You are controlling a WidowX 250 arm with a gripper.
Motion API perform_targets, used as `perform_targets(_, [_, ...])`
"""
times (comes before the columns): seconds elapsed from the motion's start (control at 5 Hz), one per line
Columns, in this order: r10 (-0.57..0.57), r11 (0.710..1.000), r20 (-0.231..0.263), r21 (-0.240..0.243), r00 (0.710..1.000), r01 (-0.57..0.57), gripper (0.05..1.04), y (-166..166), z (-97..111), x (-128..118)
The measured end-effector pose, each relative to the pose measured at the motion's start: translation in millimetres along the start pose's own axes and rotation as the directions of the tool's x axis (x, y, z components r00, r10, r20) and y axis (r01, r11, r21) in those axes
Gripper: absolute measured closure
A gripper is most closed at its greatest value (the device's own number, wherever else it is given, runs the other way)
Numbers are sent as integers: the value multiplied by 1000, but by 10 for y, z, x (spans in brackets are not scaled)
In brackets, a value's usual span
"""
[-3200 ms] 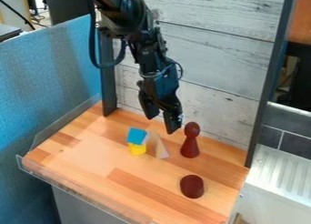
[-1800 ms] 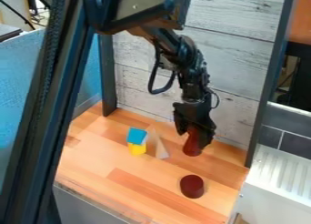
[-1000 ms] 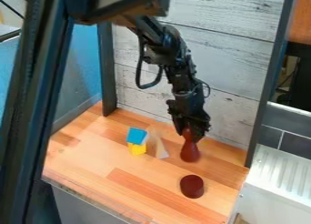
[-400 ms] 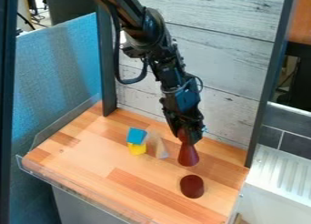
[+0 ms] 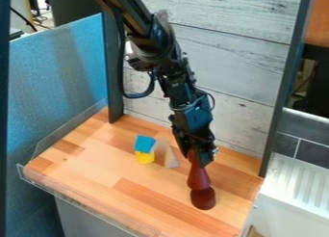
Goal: Move the red object to the center
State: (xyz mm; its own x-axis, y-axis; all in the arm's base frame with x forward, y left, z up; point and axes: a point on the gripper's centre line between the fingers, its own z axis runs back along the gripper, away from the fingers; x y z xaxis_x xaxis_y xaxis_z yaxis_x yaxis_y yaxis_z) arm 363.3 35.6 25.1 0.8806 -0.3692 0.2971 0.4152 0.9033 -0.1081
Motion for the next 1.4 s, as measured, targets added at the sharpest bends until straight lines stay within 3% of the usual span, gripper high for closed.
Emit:
perform_targets(0.4, [-38, 999, -4, -13, 999, 38, 501, -173, -40, -87])
perform_targets(1.0, [-37, 999, 39, 42, 999, 35, 500, -195, -103, 1])
perform_targets(1.4, [-42, 997, 29, 64, 999, 40, 449, -161, -163, -15])
